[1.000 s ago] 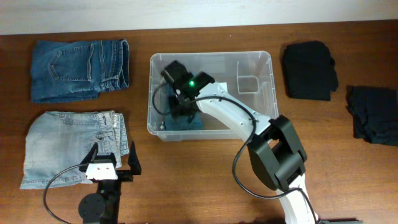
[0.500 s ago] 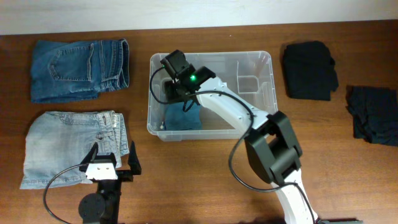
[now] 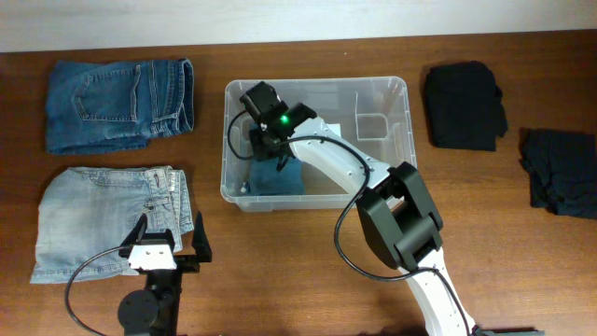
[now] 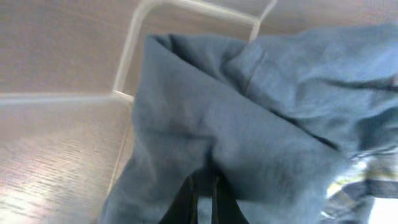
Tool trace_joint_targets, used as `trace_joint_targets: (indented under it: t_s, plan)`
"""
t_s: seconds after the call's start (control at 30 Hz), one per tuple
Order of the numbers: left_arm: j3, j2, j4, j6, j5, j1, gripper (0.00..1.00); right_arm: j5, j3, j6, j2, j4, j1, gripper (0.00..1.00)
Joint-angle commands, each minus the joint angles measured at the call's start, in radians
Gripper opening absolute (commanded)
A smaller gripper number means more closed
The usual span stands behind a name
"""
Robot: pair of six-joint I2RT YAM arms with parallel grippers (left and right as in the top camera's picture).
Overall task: Pack container
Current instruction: 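Press and flatten the denim inside the container with the right gripper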
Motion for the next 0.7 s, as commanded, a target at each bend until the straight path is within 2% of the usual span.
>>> trace_joint_targets:
  t_s: [0.0, 0.13, 0.23, 0.37, 0.67]
  plan:
    - [-0.004, -0.005, -0.002, 0.012, 0.01, 0.006, 0.99, 0.009, 0.089, -0.018, -0.112, -0.086, -0.002, 0.04]
    - [-0.004, -0.005, -0.002, 0.012, 0.01, 0.006, 0.99, -0.031, 0.153, -0.01, -0.15, -0.296, 0.003, 0.04]
    - [-0.004, -0.005, -0.002, 0.012, 0.01, 0.006, 0.99, -0.151, 0.141, -0.011, -0.142, -0.411, 0.005, 0.04]
    - [-0.004, -0.005, -0.002, 0.012, 0.01, 0.006, 0.99, -0.192, 0.053, -0.01, -0.132, -0.385, 0.018, 0.05]
    - [-0.004, -0.005, -0.002, 0.012, 0.01, 0.006, 0.99, -0.3, -0.188, -0.011, -0.131, -0.159, 0.051, 0.05]
